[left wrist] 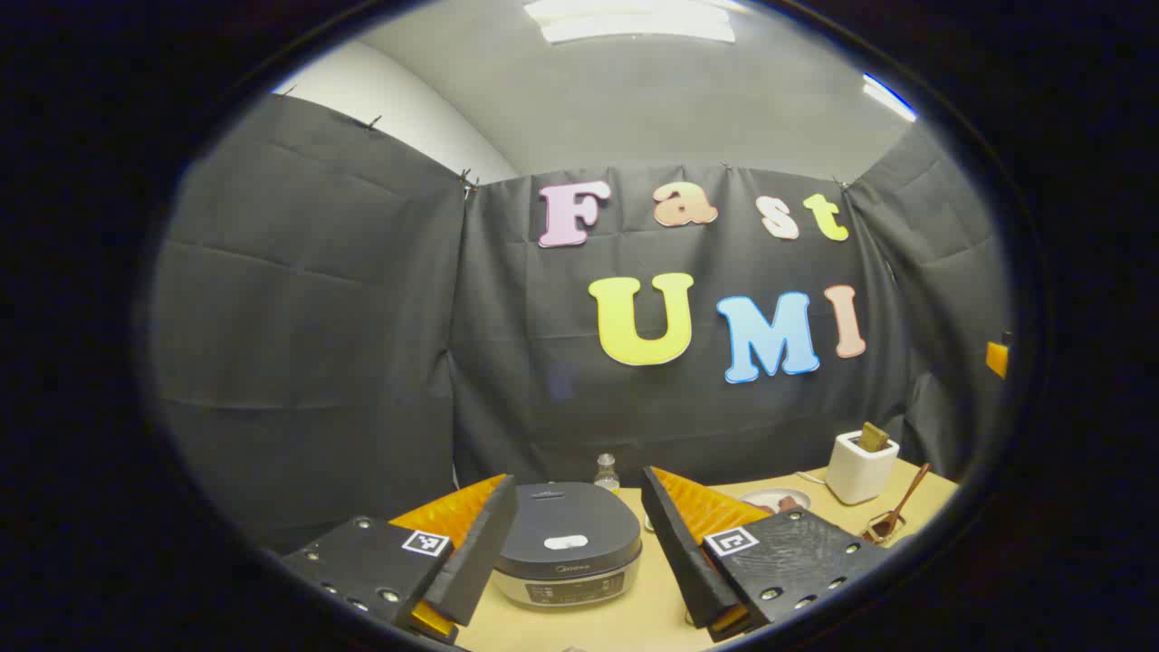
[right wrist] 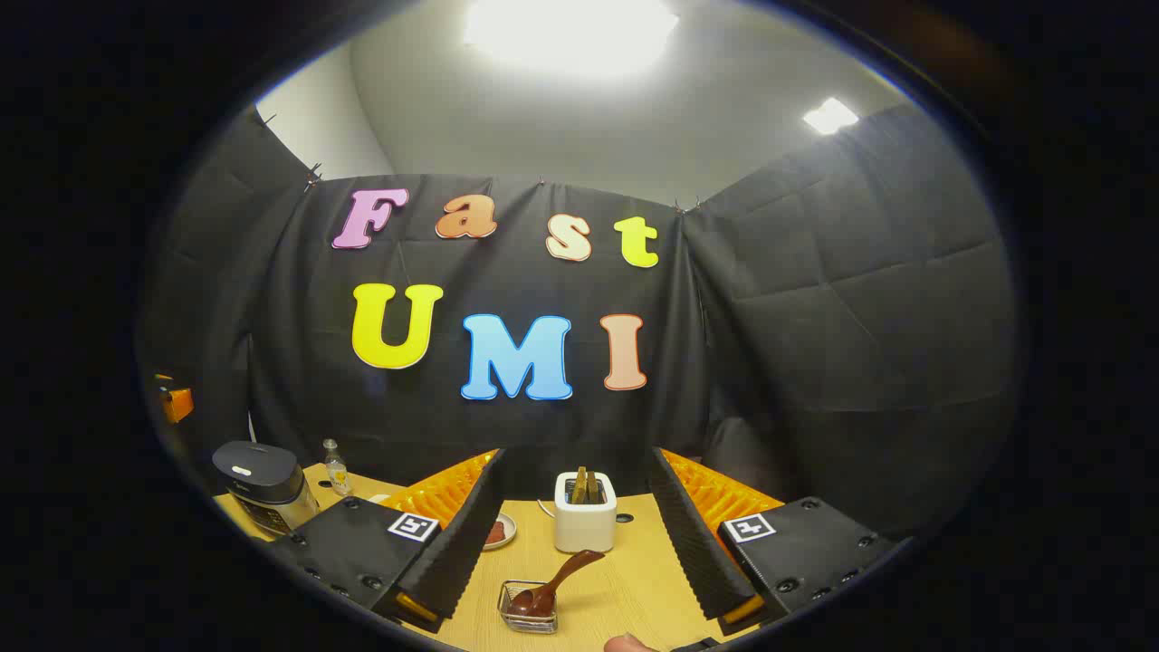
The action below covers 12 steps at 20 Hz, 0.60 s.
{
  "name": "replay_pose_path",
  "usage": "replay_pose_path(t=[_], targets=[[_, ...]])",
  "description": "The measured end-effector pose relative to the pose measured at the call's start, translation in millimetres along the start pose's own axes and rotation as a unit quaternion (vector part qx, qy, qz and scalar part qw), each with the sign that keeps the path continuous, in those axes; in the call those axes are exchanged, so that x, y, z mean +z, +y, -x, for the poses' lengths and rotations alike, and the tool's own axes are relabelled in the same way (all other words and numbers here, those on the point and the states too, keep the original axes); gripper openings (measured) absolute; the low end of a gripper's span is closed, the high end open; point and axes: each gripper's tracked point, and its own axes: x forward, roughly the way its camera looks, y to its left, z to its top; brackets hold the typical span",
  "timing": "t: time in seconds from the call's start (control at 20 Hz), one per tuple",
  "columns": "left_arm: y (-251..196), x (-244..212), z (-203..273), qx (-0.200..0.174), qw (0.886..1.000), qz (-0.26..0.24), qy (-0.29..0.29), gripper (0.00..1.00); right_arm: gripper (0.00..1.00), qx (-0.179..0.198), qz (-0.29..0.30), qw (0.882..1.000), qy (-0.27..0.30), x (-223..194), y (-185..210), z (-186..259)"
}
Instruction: Close the left gripper, press the button to open the rice cooker; take a wooden spoon from the chopstick holder with the right hand, scoop a spoonful of rice and pour it into the rice cooker, then put the wooden spoon back into the chopstick holder.
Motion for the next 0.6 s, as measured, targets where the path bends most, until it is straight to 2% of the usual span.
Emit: replay_pose_path(t=[0.6], targets=[[-0.9,8.3,3.0,-0.009,1.0,-0.008,-0.009,0.87,0.99,-0.001,0.001,1.0,-0.005,9.7,-3.0,4.7]])
